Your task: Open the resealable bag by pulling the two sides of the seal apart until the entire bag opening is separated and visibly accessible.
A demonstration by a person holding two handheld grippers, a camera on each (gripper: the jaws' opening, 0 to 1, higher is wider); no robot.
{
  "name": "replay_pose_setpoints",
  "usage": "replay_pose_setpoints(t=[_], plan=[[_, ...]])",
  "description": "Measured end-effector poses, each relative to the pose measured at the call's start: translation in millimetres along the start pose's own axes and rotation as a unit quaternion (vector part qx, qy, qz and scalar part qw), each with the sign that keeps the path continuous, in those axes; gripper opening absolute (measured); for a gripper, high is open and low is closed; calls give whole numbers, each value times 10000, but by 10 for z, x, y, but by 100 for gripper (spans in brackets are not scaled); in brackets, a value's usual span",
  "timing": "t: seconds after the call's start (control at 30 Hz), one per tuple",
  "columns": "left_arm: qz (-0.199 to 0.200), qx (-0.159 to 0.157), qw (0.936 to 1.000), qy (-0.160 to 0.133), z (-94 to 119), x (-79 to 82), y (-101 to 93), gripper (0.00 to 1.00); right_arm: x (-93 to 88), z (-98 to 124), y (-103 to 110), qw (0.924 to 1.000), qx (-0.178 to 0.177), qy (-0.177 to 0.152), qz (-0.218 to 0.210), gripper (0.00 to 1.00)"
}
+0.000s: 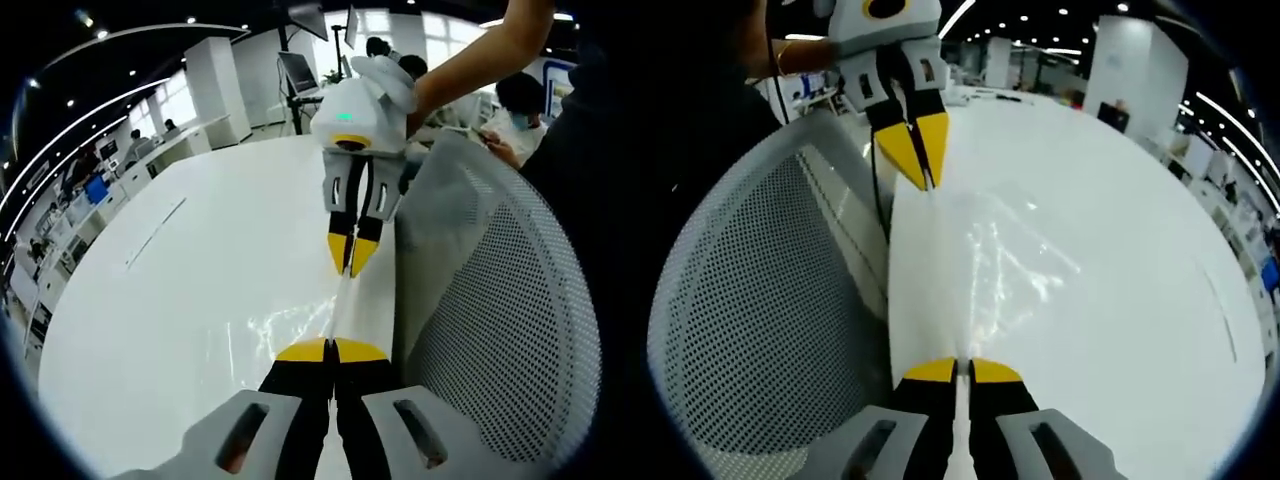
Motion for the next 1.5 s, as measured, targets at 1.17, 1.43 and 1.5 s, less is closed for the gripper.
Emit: replay_pose_setpoints(t=[1.17,1.43,1.5], plan=[[51,-85,9996,-252,-15,60,-111,0,315,41,193,9989,78,-404,223,6],[222,-69,9994,-274,-4,60,-67,0,328,5,182,9986,-17,-398,334,0],[284,-59,9992,-290,5,60,-54,0,345,-6,190,9986,-67,-401,332,0]])
Point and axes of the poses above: the point that each gripper's makers call its tool centre point, and the gripper's own axes: z roughly backward along the fingers, y roughly to its left, x roughly out of its top, the point moved 8 cm from there along z, roughly backward along the fingers
